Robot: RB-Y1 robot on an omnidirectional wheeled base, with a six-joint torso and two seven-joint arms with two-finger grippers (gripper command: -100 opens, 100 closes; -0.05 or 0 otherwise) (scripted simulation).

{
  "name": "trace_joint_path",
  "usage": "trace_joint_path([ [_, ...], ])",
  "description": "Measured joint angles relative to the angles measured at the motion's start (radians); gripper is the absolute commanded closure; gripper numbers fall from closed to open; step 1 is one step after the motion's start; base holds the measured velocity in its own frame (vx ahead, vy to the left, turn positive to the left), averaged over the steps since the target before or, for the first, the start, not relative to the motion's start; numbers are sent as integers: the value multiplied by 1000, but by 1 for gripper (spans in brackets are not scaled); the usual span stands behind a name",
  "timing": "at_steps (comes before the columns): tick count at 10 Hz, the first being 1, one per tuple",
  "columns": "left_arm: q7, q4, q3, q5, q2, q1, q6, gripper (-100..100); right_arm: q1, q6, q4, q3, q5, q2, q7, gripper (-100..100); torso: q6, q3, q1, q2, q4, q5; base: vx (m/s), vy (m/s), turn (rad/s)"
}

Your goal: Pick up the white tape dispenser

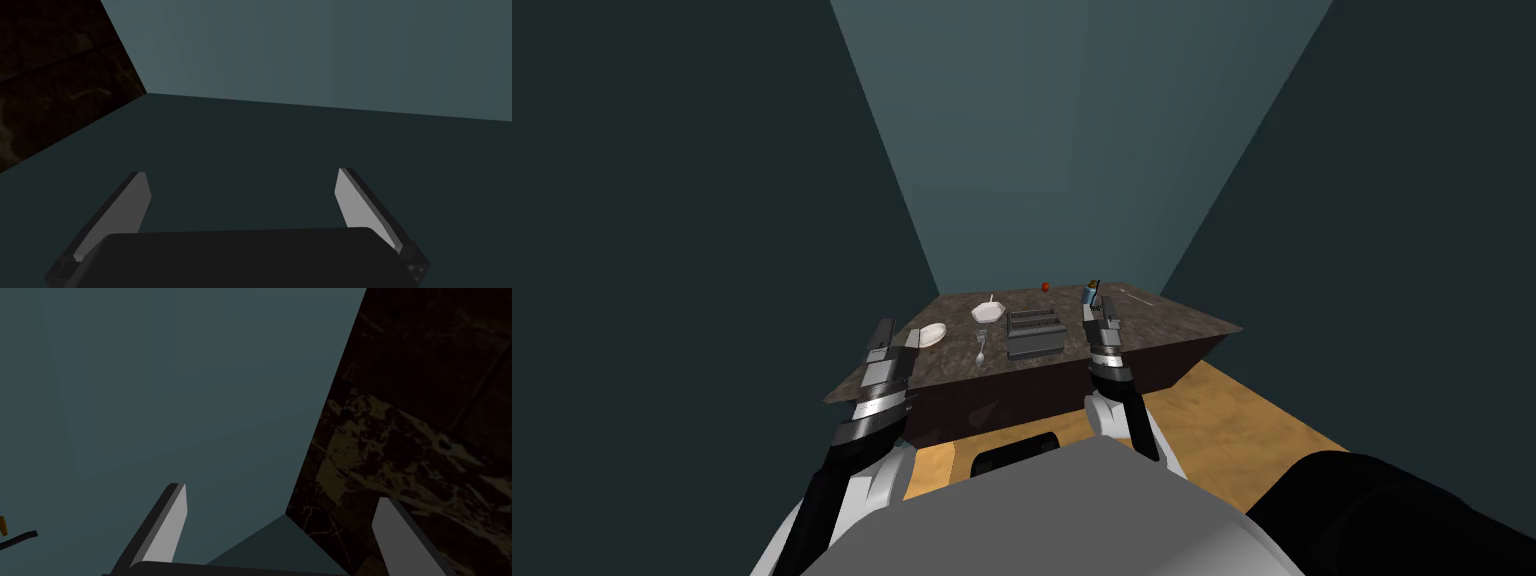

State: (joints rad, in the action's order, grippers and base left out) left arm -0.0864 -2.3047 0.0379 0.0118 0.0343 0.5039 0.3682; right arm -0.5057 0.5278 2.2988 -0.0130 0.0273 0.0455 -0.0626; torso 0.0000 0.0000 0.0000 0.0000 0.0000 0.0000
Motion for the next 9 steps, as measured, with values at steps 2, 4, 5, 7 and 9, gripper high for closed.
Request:
trace_joint_path([
  [2,11,12,-10,-2,42,-13,-35,-100,0,0,0,0,0,0,0,0,0,1,2,1,0,0,-23,31,-88],
  [4,24,22,-22,-3,71,-33,-87,-100,0,0,0,0,0,0,0,0,0,1,3,2,0,1,-27,31,-67],
  [5,30,22,-27,-4,78,-39,-109,-100,0,0,0,0,0,0,0,0,0,1,2,2,0,1,-22,20,-73],
  [7,44,35,-39,-5,91,-61,-159,-100,0,0,0,0,0,0,0,0,0,1,2,1,0,0,-24,29,-93],
  [9,57,39,-50,-7,100,-70,-207,-100,0,0,0,0,0,0,0,0,0,1,2,1,0,1,-22,28,-61],
])
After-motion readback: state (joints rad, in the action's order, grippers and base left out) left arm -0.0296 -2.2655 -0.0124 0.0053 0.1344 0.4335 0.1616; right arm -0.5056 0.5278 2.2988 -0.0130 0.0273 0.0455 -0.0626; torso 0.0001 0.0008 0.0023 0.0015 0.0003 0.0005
